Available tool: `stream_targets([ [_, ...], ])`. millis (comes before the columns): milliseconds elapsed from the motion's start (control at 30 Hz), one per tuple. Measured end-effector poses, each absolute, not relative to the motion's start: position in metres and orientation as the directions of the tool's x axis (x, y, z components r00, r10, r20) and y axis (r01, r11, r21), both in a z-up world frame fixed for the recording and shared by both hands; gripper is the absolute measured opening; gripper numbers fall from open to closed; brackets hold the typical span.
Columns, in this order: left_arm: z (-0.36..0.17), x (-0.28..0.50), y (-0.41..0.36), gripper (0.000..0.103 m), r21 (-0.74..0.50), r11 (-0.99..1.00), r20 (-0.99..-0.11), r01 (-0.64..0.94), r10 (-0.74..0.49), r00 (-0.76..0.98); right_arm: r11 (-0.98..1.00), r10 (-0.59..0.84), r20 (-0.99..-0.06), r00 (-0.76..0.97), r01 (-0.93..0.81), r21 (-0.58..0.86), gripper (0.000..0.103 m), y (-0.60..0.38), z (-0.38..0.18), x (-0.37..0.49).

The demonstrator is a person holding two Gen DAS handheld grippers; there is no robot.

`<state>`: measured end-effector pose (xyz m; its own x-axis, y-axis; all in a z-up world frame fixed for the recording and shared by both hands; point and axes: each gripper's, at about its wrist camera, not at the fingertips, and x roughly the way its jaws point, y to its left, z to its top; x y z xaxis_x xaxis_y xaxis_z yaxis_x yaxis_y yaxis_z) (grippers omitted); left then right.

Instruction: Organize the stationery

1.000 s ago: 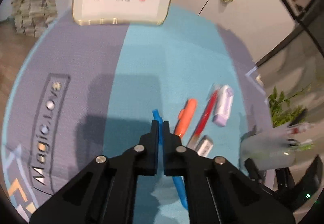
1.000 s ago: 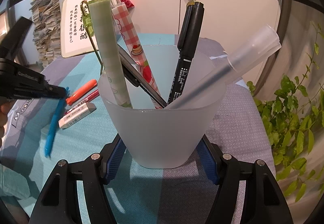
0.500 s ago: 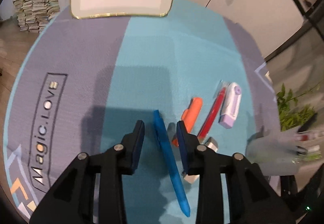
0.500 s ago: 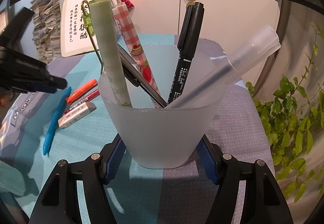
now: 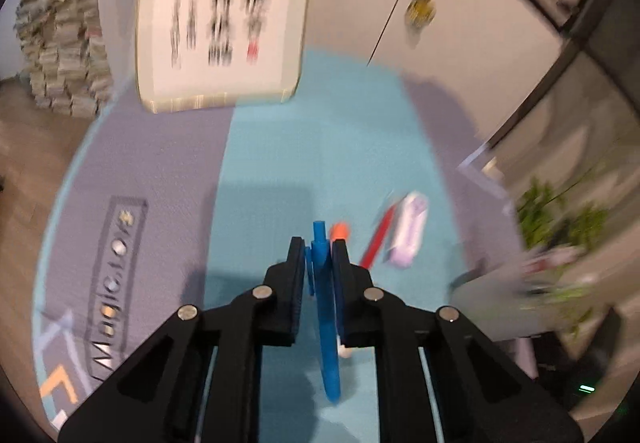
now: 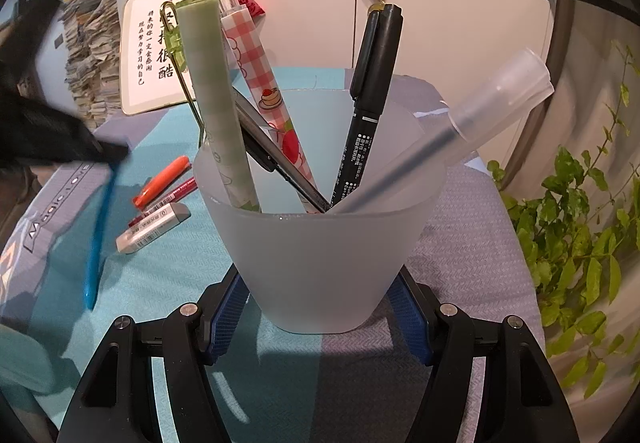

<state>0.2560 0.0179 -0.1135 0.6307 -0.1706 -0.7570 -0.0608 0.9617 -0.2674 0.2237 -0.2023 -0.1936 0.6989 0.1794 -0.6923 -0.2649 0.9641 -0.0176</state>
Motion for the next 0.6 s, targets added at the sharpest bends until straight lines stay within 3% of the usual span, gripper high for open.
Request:
stream_targets([
  [367,-0.001,0.200,-0.024,0.010,-0.320,0.930,-0.410,0.183,-0.310,0.858,0.964,0.174,-0.692,0.701,-0.265,-0.025,0.069,-0.201,-0.193,0.223],
  [467,0.018,0.198,-0.034,0.010,-0.314,0.923,-0.357,0.224,-0.333,0.873,0.963,0.171,-0.690,0.703,-0.268,-0.034,0.069,-0.200,-0.193,0.223],
  [600,0.028,0.203,-0.049,0.010,-0.301,0.915,-0.347,0.268,-0.367,0.863,0.963,0.174,-0.689,0.703,-0.269,-0.031,0.069,-0.200,-0.193,0.222],
])
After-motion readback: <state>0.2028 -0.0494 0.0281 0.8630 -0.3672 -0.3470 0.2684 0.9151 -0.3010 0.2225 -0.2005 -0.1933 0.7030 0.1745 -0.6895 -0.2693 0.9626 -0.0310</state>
